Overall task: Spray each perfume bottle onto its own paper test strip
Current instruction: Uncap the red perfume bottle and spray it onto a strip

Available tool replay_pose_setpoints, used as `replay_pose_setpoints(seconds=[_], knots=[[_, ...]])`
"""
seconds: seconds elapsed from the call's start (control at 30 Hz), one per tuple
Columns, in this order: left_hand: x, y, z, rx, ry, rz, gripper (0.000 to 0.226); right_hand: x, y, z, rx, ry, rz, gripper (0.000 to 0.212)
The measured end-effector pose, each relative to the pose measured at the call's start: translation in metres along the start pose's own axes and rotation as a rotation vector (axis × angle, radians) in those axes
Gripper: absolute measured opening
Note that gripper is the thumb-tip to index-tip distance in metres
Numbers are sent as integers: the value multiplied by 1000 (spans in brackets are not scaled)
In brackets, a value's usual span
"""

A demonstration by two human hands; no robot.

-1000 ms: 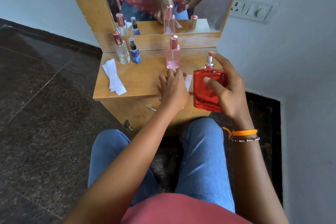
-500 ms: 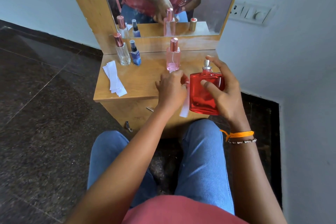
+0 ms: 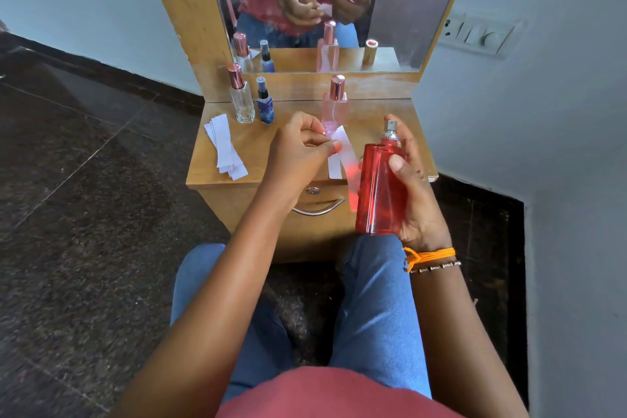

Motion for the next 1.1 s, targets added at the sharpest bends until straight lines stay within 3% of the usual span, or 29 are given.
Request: replay_pose_setpoints(seconds=[0.1,0.2,0.3,0.57,0.7,1.1], knots=[[0,-2,-4,13,15,27,23,-4,2,6,20,60,19,66],[2,-4,-7,16,10,25,21,5,2,9,-37,-122,-24,54],[3,-5,-9,28,-28,23,22,18,3,12,-92,-304,-18,56],[-5,-7,-20,71,40,34,29,32,9,36,-170,-1203,-112,56],[-10,-9,-22,100,-4,41,36,21,16,40,-197,-1606,15,59],[-10,-9,-20,93,-112,-10,28,25,26,45,-105,-1837,73,51]])
Point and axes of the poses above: each hand's wrist, its own y-axis towards the middle knuckle, its own z-axis out of the palm, x = y × z, the point moved 4 cm from there along y, towards the middle knuckle, and after that the axes turned 15 degrees about x, right-handed, at the moved point
